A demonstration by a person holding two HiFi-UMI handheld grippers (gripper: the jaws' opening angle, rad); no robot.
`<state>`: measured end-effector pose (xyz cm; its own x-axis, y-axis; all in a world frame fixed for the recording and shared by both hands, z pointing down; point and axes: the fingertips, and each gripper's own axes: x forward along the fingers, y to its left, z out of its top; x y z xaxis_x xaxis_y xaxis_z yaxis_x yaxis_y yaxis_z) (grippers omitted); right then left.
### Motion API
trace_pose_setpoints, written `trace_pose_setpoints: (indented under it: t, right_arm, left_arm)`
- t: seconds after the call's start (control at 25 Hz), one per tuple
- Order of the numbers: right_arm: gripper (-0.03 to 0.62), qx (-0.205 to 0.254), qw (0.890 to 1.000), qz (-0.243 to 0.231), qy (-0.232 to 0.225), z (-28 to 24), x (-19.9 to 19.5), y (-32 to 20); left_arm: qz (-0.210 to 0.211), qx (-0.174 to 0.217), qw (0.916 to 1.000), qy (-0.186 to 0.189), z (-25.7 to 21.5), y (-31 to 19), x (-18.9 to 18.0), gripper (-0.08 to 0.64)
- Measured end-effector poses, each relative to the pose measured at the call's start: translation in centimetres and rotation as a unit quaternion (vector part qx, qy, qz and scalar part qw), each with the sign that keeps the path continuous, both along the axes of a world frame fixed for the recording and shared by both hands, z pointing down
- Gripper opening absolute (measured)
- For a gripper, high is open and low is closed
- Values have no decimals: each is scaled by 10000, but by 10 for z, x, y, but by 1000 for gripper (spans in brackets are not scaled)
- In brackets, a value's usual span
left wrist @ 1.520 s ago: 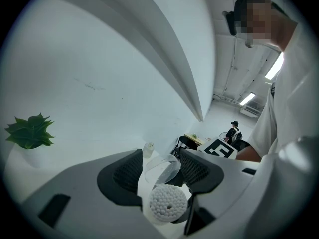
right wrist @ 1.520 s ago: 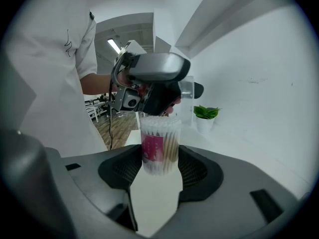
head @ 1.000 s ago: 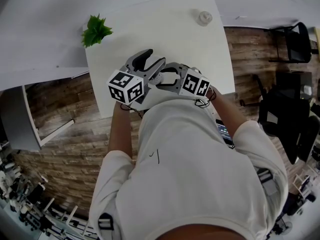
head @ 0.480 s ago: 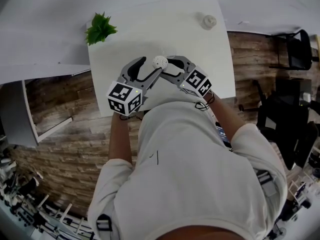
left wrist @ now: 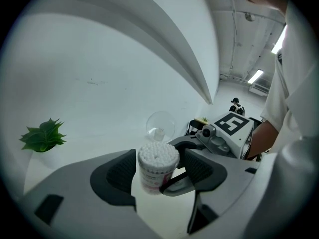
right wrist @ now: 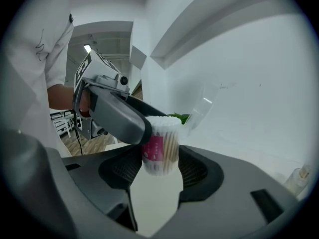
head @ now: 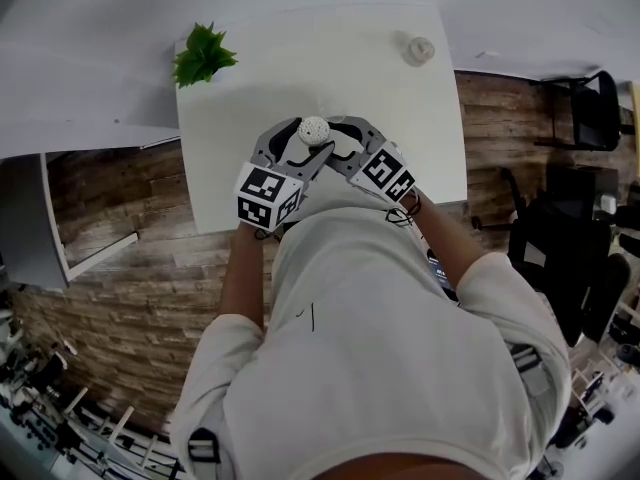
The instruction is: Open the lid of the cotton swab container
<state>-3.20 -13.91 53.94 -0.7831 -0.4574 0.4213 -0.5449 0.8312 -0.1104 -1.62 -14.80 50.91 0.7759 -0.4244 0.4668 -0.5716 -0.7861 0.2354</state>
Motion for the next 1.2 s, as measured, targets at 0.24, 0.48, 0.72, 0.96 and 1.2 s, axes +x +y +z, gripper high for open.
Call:
trace_pose_setpoints:
  t: [0.24, 0.48, 0.72, 0.96, 1.2]
  right_arm:
    - [225, 72, 9999, 18, 100, 1, 1, 0]
    - [225, 38, 9998, 100, 182, 6, 4, -2]
    - [230, -60, 9993, 69, 349, 15, 7, 0]
    - [254, -158, 9987, 305, 384, 19, 15, -2]
    - [268, -374, 9949, 782, 521, 32, 46, 5]
  left_arm:
    - [-197, 165, 9995, -156, 6, -5, -2, 304]
    - [-237, 237, 9994, -33, 10, -5, 1, 265]
    - [-174, 275, 9995, 57, 18, -3, 3, 255]
    - [-132, 311, 9994, 79, 26, -7, 5, 252]
    - [-48, 311, 9994, 137, 34, -13, 15, 253]
